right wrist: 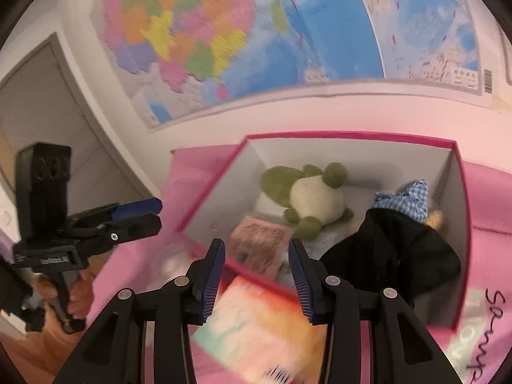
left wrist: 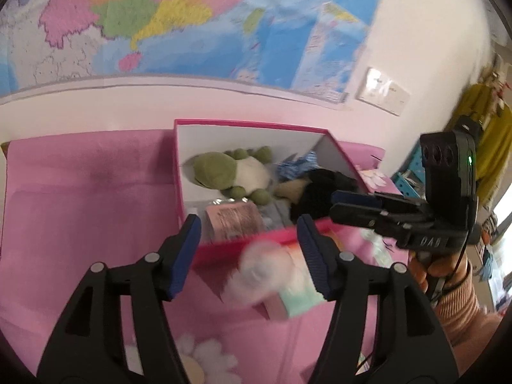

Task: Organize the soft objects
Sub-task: 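Move the right tool down to the pink floral tissue pack, then grasp the pink floral tissue pack with the right tool and lift it, then carry the floral tissue pack over the pink box with the right tool, then lower the floral tissue pack into the box and open the right tool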

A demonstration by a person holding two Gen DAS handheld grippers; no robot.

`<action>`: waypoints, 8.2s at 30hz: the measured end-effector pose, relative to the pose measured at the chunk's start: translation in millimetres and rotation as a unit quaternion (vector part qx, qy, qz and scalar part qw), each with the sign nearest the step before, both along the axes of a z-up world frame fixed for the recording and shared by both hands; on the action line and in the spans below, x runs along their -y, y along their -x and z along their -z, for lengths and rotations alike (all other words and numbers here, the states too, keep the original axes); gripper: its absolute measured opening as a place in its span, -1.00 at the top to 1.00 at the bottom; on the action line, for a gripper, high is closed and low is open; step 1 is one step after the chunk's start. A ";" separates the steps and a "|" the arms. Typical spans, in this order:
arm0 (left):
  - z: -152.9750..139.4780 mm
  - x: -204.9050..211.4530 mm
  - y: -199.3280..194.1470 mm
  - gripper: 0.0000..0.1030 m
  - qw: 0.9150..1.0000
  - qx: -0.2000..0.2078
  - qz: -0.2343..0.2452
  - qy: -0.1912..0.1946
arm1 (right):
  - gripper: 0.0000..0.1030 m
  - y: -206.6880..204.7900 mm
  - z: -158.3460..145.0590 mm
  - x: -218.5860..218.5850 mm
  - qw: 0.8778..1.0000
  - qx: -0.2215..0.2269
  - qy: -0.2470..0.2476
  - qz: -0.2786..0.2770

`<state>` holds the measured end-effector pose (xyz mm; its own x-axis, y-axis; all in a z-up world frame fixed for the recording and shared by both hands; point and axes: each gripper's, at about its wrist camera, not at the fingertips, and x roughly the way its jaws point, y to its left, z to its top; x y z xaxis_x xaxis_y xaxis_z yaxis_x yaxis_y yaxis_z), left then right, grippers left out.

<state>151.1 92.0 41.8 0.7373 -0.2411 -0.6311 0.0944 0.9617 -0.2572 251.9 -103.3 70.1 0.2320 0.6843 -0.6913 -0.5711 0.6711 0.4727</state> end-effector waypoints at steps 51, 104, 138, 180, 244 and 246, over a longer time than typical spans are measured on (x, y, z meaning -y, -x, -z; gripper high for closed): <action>108.5 98.7 119.2 0.11 0.969 -0.156 0.173 0.081 | 0.42 177.7 55.3 55.4 0.989 -0.134 0.036 -0.052; 8.8 86.3 56.3 0.11 0.990 -0.014 0.142 0.005 | 0.43 104.5 -31.9 44.4 0.999 0.020 0.003 -0.024; -3.5 90.2 19.9 0.11 0.992 -0.006 0.127 -0.020 | 0.43 64.2 -34.9 44.9 0.999 0.040 -0.014 -0.008; 2.2 68.8 -42.9 0.11 0.996 -0.024 0.089 -0.021 | 0.43 7.6 -17.3 24.8 1.000 0.022 -0.013 0.006; 35.9 53.8 -92.4 0.11 0.995 -0.076 0.052 -0.027 | 0.43 -26.0 25.0 -3.7 0.999 -0.023 0.034 0.017; 36.6 52.5 -92.9 0.11 0.996 -0.076 0.047 -0.027 | 0.43 -25.6 25.8 -5.4 0.999 -0.022 0.038 0.018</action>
<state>244.0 39.5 5.1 0.6084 -0.2668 -0.7474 0.1481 0.9634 -0.2233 277.5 -97.9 44.3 0.2237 0.6213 -0.7510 -0.5261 0.7256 0.4435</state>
